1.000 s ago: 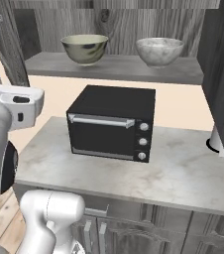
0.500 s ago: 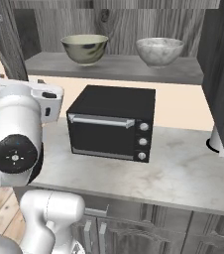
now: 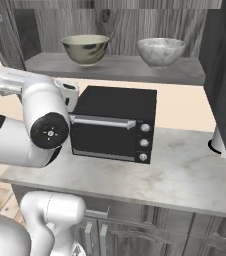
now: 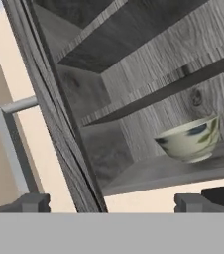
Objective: Move the bowls from the cabinet to the plates on the dining table.
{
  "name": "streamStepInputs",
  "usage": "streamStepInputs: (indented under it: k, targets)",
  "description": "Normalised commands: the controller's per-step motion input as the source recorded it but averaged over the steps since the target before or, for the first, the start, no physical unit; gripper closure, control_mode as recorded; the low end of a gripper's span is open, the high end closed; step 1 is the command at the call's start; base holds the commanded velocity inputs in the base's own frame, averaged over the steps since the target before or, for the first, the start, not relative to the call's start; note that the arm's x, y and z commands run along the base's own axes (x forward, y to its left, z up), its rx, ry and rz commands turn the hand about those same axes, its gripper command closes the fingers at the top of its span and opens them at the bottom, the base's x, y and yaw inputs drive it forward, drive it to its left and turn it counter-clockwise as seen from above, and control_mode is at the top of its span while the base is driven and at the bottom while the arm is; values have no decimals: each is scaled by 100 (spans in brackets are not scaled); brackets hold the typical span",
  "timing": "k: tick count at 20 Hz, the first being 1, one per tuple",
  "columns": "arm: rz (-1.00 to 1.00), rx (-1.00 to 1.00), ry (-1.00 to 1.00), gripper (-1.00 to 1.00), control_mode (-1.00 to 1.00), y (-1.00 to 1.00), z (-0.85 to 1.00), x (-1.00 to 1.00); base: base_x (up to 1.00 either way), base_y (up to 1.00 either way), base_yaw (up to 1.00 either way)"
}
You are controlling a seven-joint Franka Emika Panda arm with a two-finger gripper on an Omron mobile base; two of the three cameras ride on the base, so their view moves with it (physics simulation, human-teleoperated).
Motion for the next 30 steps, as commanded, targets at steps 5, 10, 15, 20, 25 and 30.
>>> streamStepInputs:
  k: [5, 10, 15, 20, 25, 30]
  targets:
    - [11, 7, 9, -100, -100, -6, -5, 34, 0, 0, 0]
    - [7, 1, 2, -100, -100, 0, -10, 41, 0, 0, 0]
    - [5, -2, 0, -100, -100, 0, -12, 34, 0, 0, 0]
    - [5, -8, -8, -100, -100, 5, -15, 24, 0, 0, 0]
    - [5, -4, -7, -100, -100, 4, -6, 31, 0, 0, 0]
    - [2, -4, -15, -100, -100, 9, 0, 27, 0, 0, 0]
